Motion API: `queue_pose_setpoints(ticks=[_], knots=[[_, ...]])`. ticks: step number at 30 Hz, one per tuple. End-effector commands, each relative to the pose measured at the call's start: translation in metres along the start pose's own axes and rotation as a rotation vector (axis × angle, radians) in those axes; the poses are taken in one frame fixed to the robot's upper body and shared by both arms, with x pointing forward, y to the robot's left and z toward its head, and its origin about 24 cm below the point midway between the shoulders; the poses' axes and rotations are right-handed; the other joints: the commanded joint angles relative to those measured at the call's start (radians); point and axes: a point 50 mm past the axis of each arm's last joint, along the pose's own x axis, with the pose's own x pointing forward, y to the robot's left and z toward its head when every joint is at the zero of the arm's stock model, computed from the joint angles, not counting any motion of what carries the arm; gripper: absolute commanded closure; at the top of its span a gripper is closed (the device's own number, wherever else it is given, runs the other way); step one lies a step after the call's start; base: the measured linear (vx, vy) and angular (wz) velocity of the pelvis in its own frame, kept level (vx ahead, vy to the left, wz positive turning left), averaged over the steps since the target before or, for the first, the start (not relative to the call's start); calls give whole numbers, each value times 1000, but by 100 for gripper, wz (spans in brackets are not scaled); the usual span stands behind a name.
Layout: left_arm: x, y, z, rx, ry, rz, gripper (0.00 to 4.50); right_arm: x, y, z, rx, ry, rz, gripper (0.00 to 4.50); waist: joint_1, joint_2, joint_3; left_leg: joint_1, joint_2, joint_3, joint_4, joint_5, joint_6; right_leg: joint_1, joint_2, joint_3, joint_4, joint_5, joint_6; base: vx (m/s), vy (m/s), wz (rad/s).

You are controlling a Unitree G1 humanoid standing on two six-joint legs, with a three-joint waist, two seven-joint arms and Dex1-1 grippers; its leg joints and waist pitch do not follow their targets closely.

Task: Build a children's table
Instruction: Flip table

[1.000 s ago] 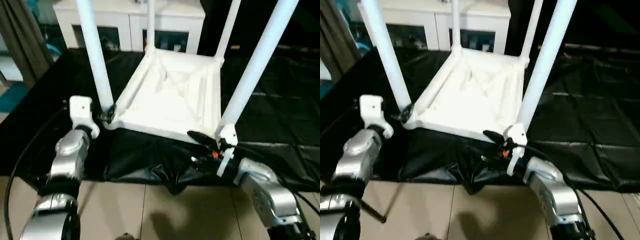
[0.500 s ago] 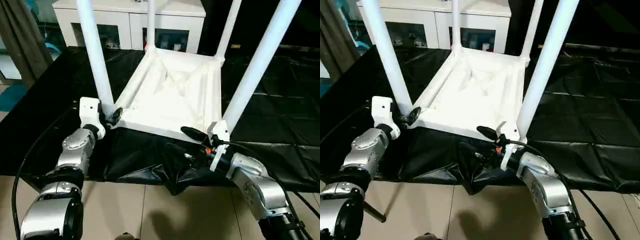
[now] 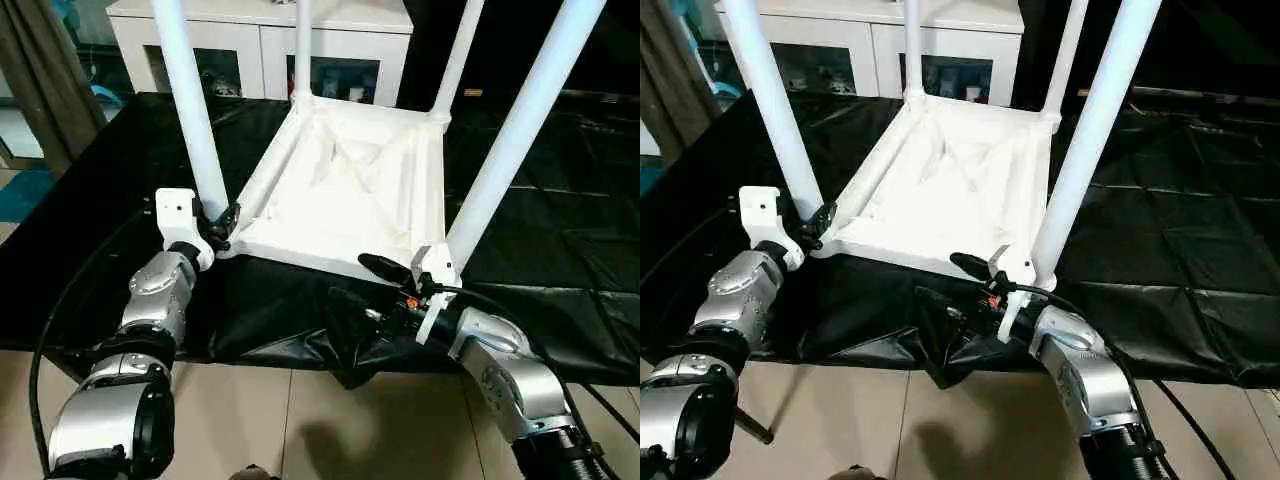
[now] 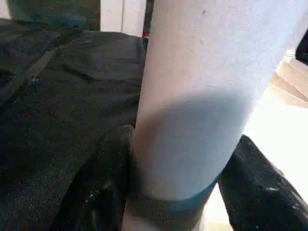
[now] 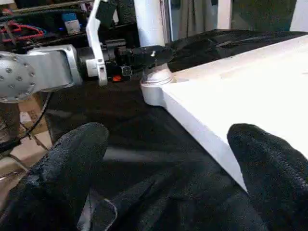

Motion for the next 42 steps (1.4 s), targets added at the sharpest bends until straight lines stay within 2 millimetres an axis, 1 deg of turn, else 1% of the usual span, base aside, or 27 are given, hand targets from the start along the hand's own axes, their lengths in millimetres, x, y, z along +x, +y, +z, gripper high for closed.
queue_pose_setpoints(ticks=[1, 3, 4, 6, 7, 9, 10, 11, 12, 13, 15, 16, 17, 19, 20, 21, 25, 27, 29, 30, 34, 35, 36, 38, 39, 41, 42], knots=[[4, -9, -7, -156, 21, 15, 218, 0, -1, -1, -15, -3, -24, 0, 0, 6, -54, 32, 110, -44, -104, -200, 32, 19, -116, 48, -50, 126, -288, 0, 0, 0], [4, -13, -10, -237, 18, 23, 221, 1, 0, -2, -12, -8, -30, 0, 1, 0, -52, 34, 109, -36, -103, -200, 35, 18, -117, 49, -53, 111, -293, 0, 0, 0], [5, -16, -11, -296, 14, 25, 222, 1, 0, -2, -9, -10, -33, 0, 3, 0, -53, 35, 108, -33, -102, -195, 40, 18, -118, 49, -54, 107, -292, 0, 0, 0], [5, -20, -12, -360, 8, 29, 222, 1, 0, -2, -5, -12, -37, 0, 5, -1, -54, 34, 109, -27, -99, -170, 55, 18, -121, 48, -53, 111, -294, 0, 0, 0], [6, -23, -13, -416, 2, 34, 222, 1, 0, -2, -4, -14, -40, 0, 6, 0, -54, 31, 109, -25, -99, -155, 63, 19, -121, 47, -51, 113, -293, 0, 0, 0], [8, -30, -13, -518, -11, 33, 222, 0, 0, -2, 2, -20, -53, 0, 11, -5, -57, 29, 108, -21, -93, -126, 86, 16, -120, 46, -49, 136, -294, 0, 0, 0], [8, -34, -12, -561, -14, 30, 222, 0, -1, -3, 10, -24, -64, 0, 14, -5, -59, 28, 107, -19, -90, -114, 93, 15, -120, 45, -47, 147, -295, 0, 0, 0], [10, -42, -11, -623, -17, 19, 222, 0, -2, -3, 34, -29, -90, 0, 16, -10, -60, 25, 107, -15, -86, -92, 106, 14, -121, 44, -42, 176, -303, 0, 0, 0], [10, -50, -10, -664, -20, 9, 222, 0, -4, -4, 52, -29, -122, 0, 17, -9, -60, 25, 106, -13, -85, -91, 114, 10, -119, 43, -44, 177, -305, 0, 0, 0], [11, -53, -9, -675, -21, 5, 222, 0, -5, -5, 55, -30, -135, 0, 18, -10, -62, 27, 108, -10, -83, -82, 125, 7, -119, 42, -41, 191, -312, 0, 0, 0], [11, -59, -7, -651, -27, -3, 222, 0, -9, -4, 83, -49, -175, 0, 20, -11, -61, 20, 105, -6, -80, -76, 143, 6, -117, 40, -42, 189, -309, 0, 0, 0], [11, -62, -7, -650, -29, -2, 222, 0, -12, -4, 103, -58, -212, 0, 19, -11, -59, 17, 108, -8, -84, -88, 143, 5, -118, 40, -43, 160, -298, 0, 0, 0], [11, -66, -5, -664, -35, 4, 224, -1, -19, -4, 137, -75, -287, 0, 17, -10, -58, 18, 111, -11, -89, -110, 134, 6, -118, 40, -45, 125, -292, 0, 0, 0], [10, -67, -4, -672, -36, 7, 225, -1, -21, -4, 148, -80, -313, 0, 16, -10, -56, 23, 111, -10, -92, -122, 114, 3, -114, 39, -49, 109, -285, 0, 0, 0], [10, -70, -3, -672, -39, 7, 226, -2, -25, -2, 176, -107, -350, 0, 14, -11, -56, 22, 110, -10, -92, -122, 111, 5, -113, 40, -48, 113, -282, 0, 0, 0], [10, -72, -2, -672, -39, 6, 226, -2, -28, -1, 202, -131, -377, 0, 12, -14, -56, 17, 109, -11, -93, -115, 109, 8, -118, 41, -47, 125, -278, 0, 0, 0], [7, -81, 0, -663, -32, -3, 226, 0, -36, 10, 330, -261, -446, 0, 11, -16, -57, 17, 107, -8, -88, -84, 123, 8, -118, 42, -45, 150, -271, 0, 0, 0], [6, -84, 1, -662, -26, -1, 226, 3, -40, 21, 399, -353, -442, 0, 12, -15, -60, 17, 106, -8, -84, -50, 139, 8, -116, 40, -41, 187, -270, 0, 0, 0], [6, -84, 1, -661, -25, 0, 226, 4, -40, 23, 409, -369, -436, 0, 13, -14, -61, 17, 105, -8, -81, -30, 149, 7, -113, 38, -39, 205, -268, 0, 0, 0], [5, -87, 1, -654, -20, -1, 226, 10, -42, 28, 451, -406, -409, 0, 14, -11, -63, 17, 104, -8, -78, -13, 153, 7, -112, 37, -36, 222, -267, 0, 0, 0], [4, -91, 1, -640, -10, -14, 226, 18, -47, 32, 492, -431, -405, 0, 13, -11, -65, 14, 103, -6, -74, 12, 162, 4, -110, 35, -31, 245, -280, 0, 0, 0], [3, -93, 1, -640, -5, -19, 226, 25, -54, 33, 504, -417, -447, 0, 13, -10, -65, 13, 102, -6, -74, 13, 159, 5, -110, 35, -33, 237, -280, 0, 0, 0], [3, -93, 1, -640, -5, -19, 226, 25, -54, 33, 504, -417, -447, 0, 12, -10, -65, 15, 103, -5, -74, 13, 155, 4, -111, 35, -31, 234, -282, 0, 0, 0], [3, -96, 1, -638, -1, -28, 226, 32, -62, 32, 518, -386, -507, 0, 10, -9, -64, 14, 101, -4, -75, 4, 137, 4, -110, 34, -33, 205, -289, 0, 0, 0], [3, -98, 1, -637, 1, -35, 226, 37, -66, 31, 538, -365, -535, 0, 10, -8, -64, 17, 102, -2, -75, -2, 129, 2, -110, 35, -33, 197, -287, 0, 0, 0], [2, -99, 2, -637, 1, -39, 226, 42, -69, 31, 559, -360, -545, 0, 11, -10, -65, 17, 100, -1, -74, -1, 128, 4, -111, 35, -32, 199, -292, 0, 0, 0], [2, -100, 2, -638, 2, -42, 226, 44, -70, 32, 575, -367, -548, 0, 15, -8, -65, 17, 102, -2, -74, 7, 132, 3, -110, 35, -32, 211, -285, 0, 0, 0]])
